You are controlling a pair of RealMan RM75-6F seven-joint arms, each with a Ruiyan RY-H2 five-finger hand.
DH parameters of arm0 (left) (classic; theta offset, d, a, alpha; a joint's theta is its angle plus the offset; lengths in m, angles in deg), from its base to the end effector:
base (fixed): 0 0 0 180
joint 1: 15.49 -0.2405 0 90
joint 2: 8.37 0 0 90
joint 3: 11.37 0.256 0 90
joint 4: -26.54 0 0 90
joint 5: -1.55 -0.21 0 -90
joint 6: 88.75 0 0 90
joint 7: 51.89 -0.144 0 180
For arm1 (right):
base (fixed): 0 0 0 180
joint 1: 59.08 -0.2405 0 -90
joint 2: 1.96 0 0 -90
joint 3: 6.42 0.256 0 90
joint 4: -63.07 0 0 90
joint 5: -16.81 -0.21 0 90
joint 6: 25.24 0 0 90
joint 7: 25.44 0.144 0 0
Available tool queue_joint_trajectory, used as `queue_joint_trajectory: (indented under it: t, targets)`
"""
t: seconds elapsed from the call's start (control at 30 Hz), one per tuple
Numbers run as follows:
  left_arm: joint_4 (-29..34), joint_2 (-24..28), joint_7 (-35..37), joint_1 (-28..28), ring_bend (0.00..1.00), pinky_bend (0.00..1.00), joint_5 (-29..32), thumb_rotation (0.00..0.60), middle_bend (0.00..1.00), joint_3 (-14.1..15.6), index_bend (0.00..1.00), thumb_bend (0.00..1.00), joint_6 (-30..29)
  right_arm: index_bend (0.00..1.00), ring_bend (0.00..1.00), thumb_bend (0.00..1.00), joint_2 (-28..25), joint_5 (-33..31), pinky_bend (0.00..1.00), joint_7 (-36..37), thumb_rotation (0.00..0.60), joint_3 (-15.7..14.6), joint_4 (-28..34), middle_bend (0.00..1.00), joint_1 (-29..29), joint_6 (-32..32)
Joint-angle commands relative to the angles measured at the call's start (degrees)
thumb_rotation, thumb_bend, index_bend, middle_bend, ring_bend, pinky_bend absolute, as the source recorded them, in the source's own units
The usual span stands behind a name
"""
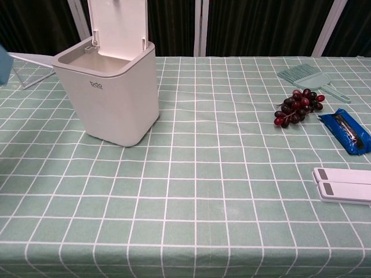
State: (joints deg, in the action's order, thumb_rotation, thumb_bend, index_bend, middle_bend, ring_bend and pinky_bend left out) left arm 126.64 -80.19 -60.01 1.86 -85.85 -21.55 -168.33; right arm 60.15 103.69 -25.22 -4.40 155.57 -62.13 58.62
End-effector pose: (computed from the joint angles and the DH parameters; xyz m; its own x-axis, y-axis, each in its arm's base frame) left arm -0.2075 0.2540 0.1148 0.2641 -0.0733 0.9617 0.9216 -0.2748 -0.2740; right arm -0.3190 -0.1680 0.1645 0.4223 -0.0491 0.9051 -0.9061 0.0049 0.4230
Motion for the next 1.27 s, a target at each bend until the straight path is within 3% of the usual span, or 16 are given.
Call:
queue_joint_trajectory:
  t: [0.03, 0.23, 0.57, 0.63, 0.67, 0.77, 0.83, 0.93, 1.1, 1.27]
  targets:
    - [3.13, 0.82, -0.82, 4.15, 0.55, 0.61, 1.92, 0.6, 0.57, -3.93, 0.56, 0.25, 2.31, 0.0, 0.0, 0.28, 0.13, 0.1, 0.0, -0.26, 0.6, 0.0, 0.18, 0.0, -0.18, -0.19]
    - [3.92, -1.72, -3.1, 10.56, 0.55, 0.61, 5.56, 0.6, 0.57, -7.87, 0.56, 0.25, 7.49, 0.0, 0.0, 0.28, 0.49, -0.24, 0.0, -0.51, 0.6, -0.07, 0.02, 0.0, -0.27, -0.61]
    - [1.53, -6.88, -6.56, 17.98, 0.53, 0.6, 10.98, 0.6, 0.55, -9.95, 0.54, 0.24, 12.81, 0.0, 0.0, 0.28, 0.95, -0.75, 0.0, 0.02, 0.6, -0.11, -0.8, 0.0, -0.42, -1.24]
    - [0.67, -7.29, -6.88, 18.88, 0.49, 0.59, 12.05, 0.6, 0.51, -9.86, 0.49, 0.22, 13.76, 0.0, 0.0, 0.28, 1.07, -0.8, 0.0, 0.26, 0.6, -0.13, -1.03, 0.0, -0.44, -1.33]
    - [0.51, -7.11, -6.82, 19.18, 0.46, 0.58, 12.38, 0.6, 0.48, -9.6, 0.45, 0.21, 14.47, 0.0, 0.0, 0.28, 1.12, -0.82, 0.0, 0.36, 0.6, -0.14, -1.13, 0.0, -0.43, -1.33]
    - [1.08, -5.89, -5.87, 19.41, 0.29, 0.46, 13.16, 0.6, 0.23, -8.49, 0.14, 0.1, 16.2, 0.0, 0.0, 0.28, 1.14, -0.94, 0.0, 0.71, 0.6, -0.13, -1.45, 0.0, -0.42, -1.39]
    - [1.44, -5.35, -5.97, 19.15, 0.2, 0.38, 13.18, 0.6, 0.14, -7.94, 0.07, 0.06, 15.78, 0.0, 0.0, 0.27, 0.99, -0.81, 0.0, 1.11, 0.6, -0.24, -1.56, 0.0, -0.48, -1.6]
    - [1.93, -5.0, -6.58, 18.27, 0.12, 0.29, 12.62, 0.6, 0.09, -7.24, 0.06, 0.03, 13.61, 0.0, 0.0, 0.26, 0.92, -0.57, 0.0, 1.44, 0.6, -0.27, -1.76, 0.0, -0.57, -1.59]
    - [4.58, -2.67, -7.53, 14.95, 0.11, 0.25, 11.36, 0.6, 0.09, -5.06, 0.06, 0.03, 9.11, 0.0, 0.0, 0.26, 1.0, -0.32, 0.0, 1.33, 0.6, -0.3, -1.39, 0.0, -0.53, -1.31]
    - [5.09, -0.15, -8.86, 4.63, 0.11, 0.25, 5.29, 0.6, 0.1, 3.07, 0.07, 0.03, -2.87, 0.0, 0.0, 0.26, 0.93, -0.3, 0.0, 1.32, 0.6, -0.3, -1.08, 0.0, -0.28, -0.81]
